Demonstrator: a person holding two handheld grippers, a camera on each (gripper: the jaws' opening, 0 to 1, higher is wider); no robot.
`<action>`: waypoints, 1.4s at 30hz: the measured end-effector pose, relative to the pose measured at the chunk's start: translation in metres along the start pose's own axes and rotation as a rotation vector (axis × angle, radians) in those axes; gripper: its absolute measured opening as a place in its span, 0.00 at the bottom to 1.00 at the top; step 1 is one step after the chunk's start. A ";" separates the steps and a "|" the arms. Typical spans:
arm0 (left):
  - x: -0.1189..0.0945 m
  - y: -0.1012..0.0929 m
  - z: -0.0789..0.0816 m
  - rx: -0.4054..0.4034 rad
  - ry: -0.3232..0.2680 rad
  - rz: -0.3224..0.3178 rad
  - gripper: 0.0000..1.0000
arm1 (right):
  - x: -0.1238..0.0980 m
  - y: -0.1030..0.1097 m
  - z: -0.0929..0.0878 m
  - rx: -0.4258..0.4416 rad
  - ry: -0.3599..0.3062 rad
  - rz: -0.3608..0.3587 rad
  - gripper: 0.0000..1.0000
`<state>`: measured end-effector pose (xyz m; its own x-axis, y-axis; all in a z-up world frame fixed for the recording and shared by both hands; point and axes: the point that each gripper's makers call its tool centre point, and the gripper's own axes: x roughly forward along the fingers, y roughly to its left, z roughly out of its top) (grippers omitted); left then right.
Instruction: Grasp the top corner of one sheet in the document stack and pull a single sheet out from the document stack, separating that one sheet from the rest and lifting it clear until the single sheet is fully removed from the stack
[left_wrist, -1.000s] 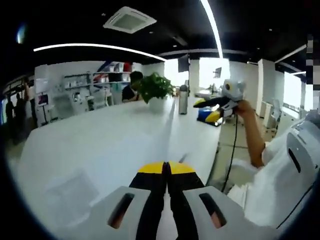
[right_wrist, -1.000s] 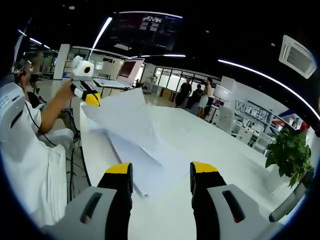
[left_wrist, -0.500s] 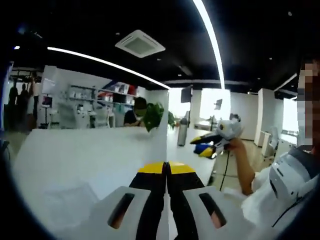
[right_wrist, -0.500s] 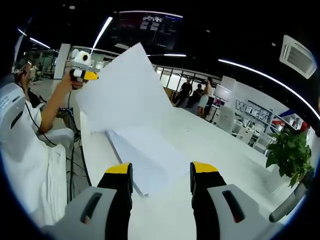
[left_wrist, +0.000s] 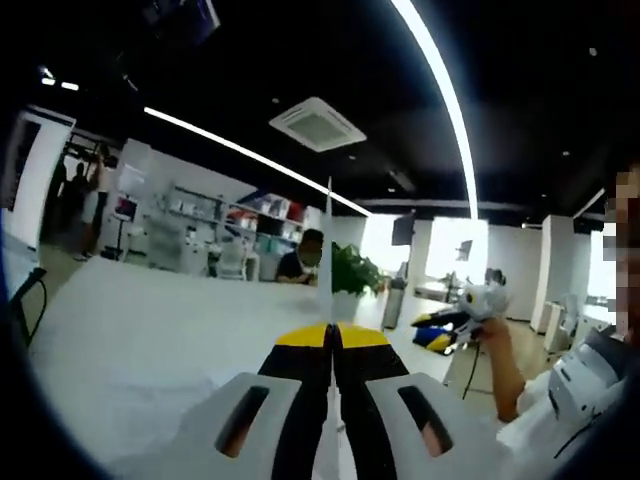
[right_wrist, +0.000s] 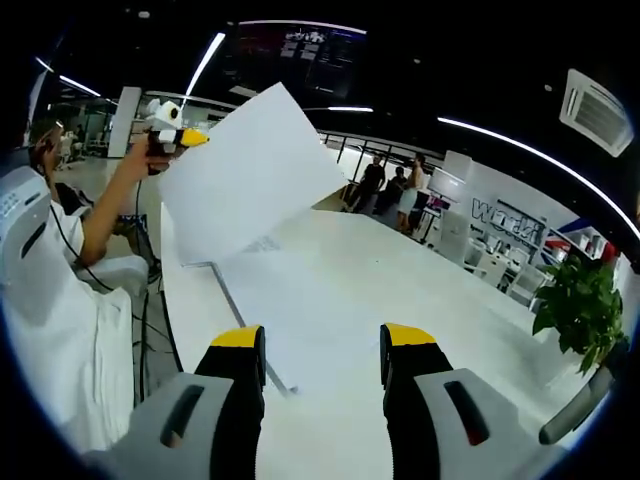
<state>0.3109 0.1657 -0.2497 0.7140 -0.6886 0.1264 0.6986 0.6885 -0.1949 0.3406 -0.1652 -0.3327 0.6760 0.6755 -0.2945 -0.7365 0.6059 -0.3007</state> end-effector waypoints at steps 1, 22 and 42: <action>-0.001 0.006 -0.001 0.002 0.008 0.018 0.03 | 0.000 0.000 0.000 0.000 0.000 0.000 0.46; -0.036 0.155 -0.058 0.099 0.267 0.493 0.03 | 0.001 0.001 0.000 -0.004 0.006 0.002 0.46; -0.041 0.185 -0.097 0.085 0.394 0.554 0.03 | 0.000 0.002 0.000 -0.006 0.003 0.003 0.46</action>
<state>0.4061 0.2991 -0.3851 0.9079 -0.2495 -0.3369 0.2475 0.9676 -0.0495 0.3395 -0.1639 -0.3333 0.6738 0.6760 -0.2983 -0.7384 0.6011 -0.3056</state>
